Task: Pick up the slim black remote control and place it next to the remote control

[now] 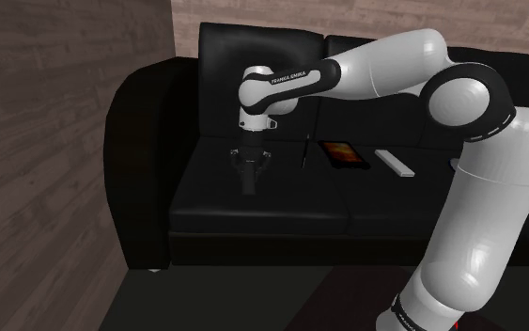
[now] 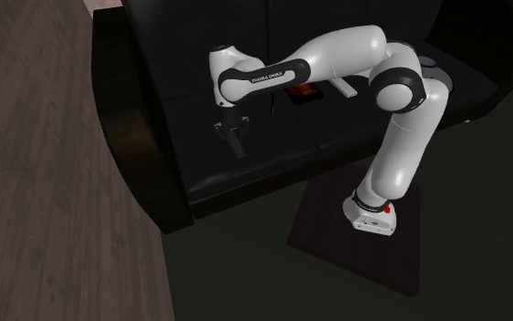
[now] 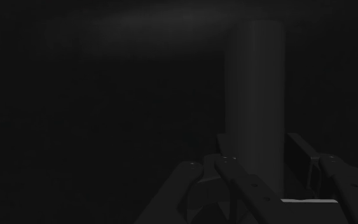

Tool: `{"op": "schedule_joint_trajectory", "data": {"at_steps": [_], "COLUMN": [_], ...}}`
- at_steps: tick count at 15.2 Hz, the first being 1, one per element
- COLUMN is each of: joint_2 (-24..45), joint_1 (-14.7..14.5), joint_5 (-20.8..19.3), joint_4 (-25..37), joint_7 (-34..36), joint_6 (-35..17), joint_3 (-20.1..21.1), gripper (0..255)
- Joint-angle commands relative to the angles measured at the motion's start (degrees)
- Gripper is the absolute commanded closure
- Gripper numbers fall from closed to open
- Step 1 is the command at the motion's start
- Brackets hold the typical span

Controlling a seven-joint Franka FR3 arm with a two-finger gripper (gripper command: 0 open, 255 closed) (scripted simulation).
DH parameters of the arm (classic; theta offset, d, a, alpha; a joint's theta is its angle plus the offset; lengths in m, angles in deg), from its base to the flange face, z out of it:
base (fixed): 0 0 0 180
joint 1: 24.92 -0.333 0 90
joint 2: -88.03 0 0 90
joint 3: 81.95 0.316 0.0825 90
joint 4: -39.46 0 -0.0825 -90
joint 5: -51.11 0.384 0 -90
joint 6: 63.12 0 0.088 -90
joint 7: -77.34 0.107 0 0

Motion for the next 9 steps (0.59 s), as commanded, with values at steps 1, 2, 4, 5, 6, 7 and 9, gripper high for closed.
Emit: {"op": "schedule_joint_trajectory", "data": {"at_steps": [1, 2, 4, 5, 6, 7, 9], "joint_2": [0.1, -0.1, -0.4, -0.6, -0.7, -0.9, -1.1], "joint_1": [-0.1, -0.1, 0.0, 0.0, 0.0, 0.0, 0.0], "joint_5": [0.1, 0.1, 0.1, 0.1, 0.1, 0.1, 0.1], "joint_4": [0.2, 0.7, 1.8, 2.4, 3.0, 3.6, 4.8], "joint_7": [0.1, 0.2, 0.4, 0.5, 0.6, 0.7, 0.9], "joint_6": [0.6, 1.3, 2.7, 3.4, 4.1, 4.9, 6.3], "joint_3": [0.1, 0.1, 0.1, 0.1, 0.1, 0.1, 0.1], "gripper": [255, 255, 255, 255, 255, 255, 255]}}
